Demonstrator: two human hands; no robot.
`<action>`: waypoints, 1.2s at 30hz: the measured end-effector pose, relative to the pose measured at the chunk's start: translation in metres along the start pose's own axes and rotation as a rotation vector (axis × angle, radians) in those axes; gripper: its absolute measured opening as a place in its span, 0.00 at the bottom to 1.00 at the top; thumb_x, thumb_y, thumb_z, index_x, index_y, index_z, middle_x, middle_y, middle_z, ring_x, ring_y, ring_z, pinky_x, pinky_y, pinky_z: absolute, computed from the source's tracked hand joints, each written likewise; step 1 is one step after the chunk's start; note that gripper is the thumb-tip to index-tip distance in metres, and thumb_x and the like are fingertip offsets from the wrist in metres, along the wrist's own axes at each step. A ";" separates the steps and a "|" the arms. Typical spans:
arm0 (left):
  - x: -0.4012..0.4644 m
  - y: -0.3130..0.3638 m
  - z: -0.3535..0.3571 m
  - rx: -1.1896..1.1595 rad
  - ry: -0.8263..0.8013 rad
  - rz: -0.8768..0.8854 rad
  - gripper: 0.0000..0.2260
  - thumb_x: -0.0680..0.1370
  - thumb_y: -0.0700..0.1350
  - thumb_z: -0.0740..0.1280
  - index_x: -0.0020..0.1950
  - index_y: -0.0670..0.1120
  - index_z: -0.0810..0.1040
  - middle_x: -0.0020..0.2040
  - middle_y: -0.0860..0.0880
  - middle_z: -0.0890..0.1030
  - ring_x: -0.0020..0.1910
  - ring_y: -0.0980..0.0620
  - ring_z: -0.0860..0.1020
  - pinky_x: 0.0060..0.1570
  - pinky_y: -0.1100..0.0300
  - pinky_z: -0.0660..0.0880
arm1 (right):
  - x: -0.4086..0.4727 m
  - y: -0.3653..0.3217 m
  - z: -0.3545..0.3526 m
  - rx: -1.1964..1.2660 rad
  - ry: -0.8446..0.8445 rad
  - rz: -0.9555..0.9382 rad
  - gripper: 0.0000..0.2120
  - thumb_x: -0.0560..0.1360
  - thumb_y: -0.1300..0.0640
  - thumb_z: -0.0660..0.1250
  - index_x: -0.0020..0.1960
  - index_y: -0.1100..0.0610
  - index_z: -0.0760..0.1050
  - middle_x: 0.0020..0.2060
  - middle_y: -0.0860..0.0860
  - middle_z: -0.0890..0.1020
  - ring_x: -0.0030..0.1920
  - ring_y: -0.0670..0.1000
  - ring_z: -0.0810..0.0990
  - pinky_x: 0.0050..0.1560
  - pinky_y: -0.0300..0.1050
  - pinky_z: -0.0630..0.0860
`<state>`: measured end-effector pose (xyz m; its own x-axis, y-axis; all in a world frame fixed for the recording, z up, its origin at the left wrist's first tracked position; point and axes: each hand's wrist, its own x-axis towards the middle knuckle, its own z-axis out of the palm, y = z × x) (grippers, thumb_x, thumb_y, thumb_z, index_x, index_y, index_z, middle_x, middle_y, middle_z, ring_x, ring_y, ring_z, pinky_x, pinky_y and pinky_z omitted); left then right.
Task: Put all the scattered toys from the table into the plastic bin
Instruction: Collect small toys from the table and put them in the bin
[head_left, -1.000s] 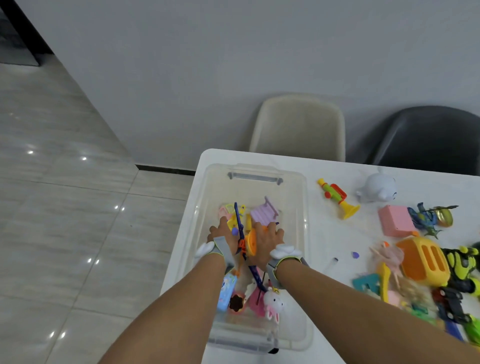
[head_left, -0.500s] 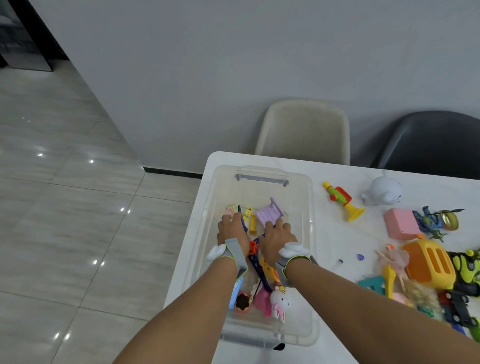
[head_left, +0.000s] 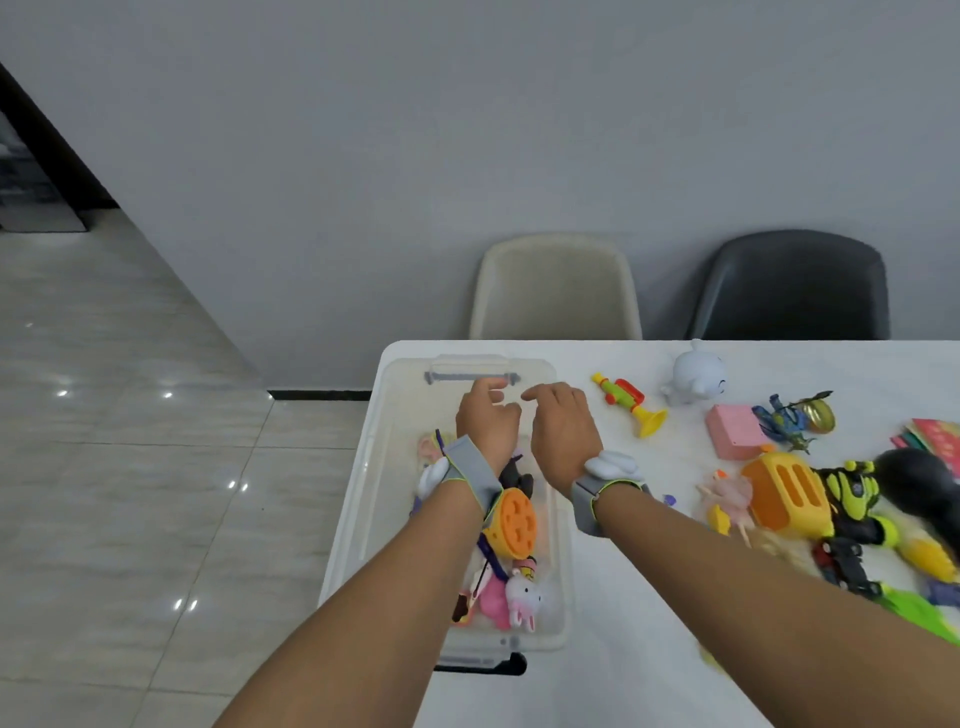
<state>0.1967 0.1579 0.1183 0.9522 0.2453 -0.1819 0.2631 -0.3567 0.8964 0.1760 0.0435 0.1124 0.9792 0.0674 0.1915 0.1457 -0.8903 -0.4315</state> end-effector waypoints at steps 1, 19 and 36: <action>-0.005 0.009 0.009 -0.006 -0.004 0.029 0.14 0.75 0.40 0.66 0.59 0.54 0.77 0.57 0.52 0.80 0.48 0.56 0.77 0.35 0.74 0.69 | -0.002 0.013 -0.009 0.001 -0.016 -0.012 0.21 0.73 0.69 0.59 0.63 0.56 0.74 0.57 0.55 0.76 0.57 0.58 0.73 0.51 0.47 0.71; -0.073 -0.025 0.197 0.463 -0.478 -0.026 0.19 0.76 0.45 0.68 0.66 0.51 0.71 0.63 0.44 0.74 0.45 0.52 0.77 0.44 0.63 0.69 | -0.098 0.249 -0.043 0.003 -0.262 0.387 0.13 0.81 0.57 0.60 0.64 0.56 0.74 0.56 0.55 0.79 0.55 0.56 0.78 0.53 0.45 0.72; -0.063 -0.106 0.250 0.889 -0.518 0.012 0.19 0.79 0.53 0.67 0.67 0.49 0.71 0.61 0.43 0.72 0.59 0.43 0.74 0.58 0.53 0.73 | -0.070 0.286 0.035 -0.152 -0.523 0.166 0.16 0.77 0.61 0.61 0.64 0.55 0.70 0.57 0.54 0.71 0.52 0.56 0.76 0.41 0.48 0.74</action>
<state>0.1478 -0.0452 -0.0663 0.8501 -0.1065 -0.5158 0.0720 -0.9467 0.3141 0.1542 -0.2002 -0.0549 0.9326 0.1009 -0.3466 0.0000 -0.9602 -0.2793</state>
